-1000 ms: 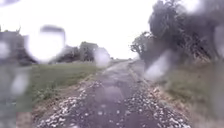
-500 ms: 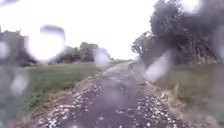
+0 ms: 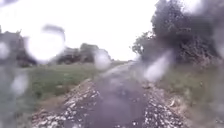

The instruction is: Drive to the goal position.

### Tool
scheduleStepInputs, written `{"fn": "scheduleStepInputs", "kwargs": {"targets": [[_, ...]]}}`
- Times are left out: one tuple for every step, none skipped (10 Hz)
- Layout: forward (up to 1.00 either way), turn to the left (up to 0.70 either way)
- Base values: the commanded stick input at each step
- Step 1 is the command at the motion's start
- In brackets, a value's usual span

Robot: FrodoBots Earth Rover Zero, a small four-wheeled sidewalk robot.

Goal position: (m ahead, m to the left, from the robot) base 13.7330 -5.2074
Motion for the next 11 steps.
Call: {"fn": "scheduleStepInputs", "kwargs": {"targets": [[0.70,0.00],[0.70,0.00],[0.70,0.00],[0.70,0.00],[0.70,0.00],[0.70,0.00],[0.70,0.00],[0.70,0.00],[0.70,-0.04],[0.70,-0.09],[0.70,-0.12]]}}
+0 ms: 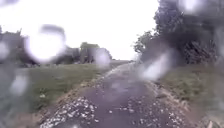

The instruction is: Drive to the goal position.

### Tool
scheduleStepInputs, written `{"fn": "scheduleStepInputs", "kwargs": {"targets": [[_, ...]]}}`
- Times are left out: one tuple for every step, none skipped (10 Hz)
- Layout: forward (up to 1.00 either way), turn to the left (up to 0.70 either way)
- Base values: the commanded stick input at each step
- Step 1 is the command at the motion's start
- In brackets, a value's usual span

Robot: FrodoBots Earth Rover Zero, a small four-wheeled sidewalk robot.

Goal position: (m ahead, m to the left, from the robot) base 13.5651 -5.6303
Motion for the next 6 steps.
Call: {"fn": "scheduleStepInputs", "kwargs": {"targets": [[0.70,-0.14],[0.70,-0.14],[0.70,-0.14],[0.70,-0.14],[0.70,-0.14],[0.70,-0.14]]}}
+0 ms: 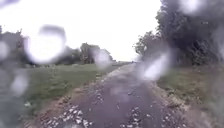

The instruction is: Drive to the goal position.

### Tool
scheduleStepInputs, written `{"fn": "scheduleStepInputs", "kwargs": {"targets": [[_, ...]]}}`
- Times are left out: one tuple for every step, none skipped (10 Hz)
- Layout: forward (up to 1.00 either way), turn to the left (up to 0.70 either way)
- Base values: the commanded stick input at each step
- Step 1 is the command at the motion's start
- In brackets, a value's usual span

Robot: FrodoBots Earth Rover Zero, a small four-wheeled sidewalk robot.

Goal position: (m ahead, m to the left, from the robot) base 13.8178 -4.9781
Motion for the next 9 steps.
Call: {"fn": "scheduleStepInputs", "kwargs": {"targets": [[0.70,-0.14],[0.70,-0.14],[0.70,-0.08],[0.70,0.00],[0.70,0.00],[0.70,0.00],[0.70,0.00],[0.70,0.00],[0.70,0.00]]}}
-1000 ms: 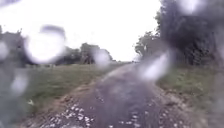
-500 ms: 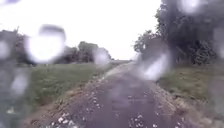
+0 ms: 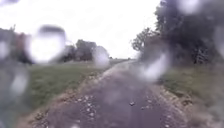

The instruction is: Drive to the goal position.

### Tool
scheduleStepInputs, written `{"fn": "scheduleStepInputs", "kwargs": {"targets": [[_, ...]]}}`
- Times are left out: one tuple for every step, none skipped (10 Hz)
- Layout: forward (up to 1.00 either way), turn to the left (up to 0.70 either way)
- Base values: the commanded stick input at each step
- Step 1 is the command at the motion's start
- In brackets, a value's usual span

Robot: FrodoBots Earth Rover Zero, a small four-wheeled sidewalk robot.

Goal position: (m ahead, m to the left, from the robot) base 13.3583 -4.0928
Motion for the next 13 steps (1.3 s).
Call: {"fn": "scheduleStepInputs", "kwargs": {"targets": [[0.70,0.00],[0.70,0.00],[0.70,0.00],[0.70,-0.01],[0.70,-0.01],[0.70,-0.01],[0.70,-0.01],[0.70,-0.01],[0.70,-0.01],[0.70,-0.01],[0.70,-0.01],[0.70,-0.01],[0.70,-0.01]]}}
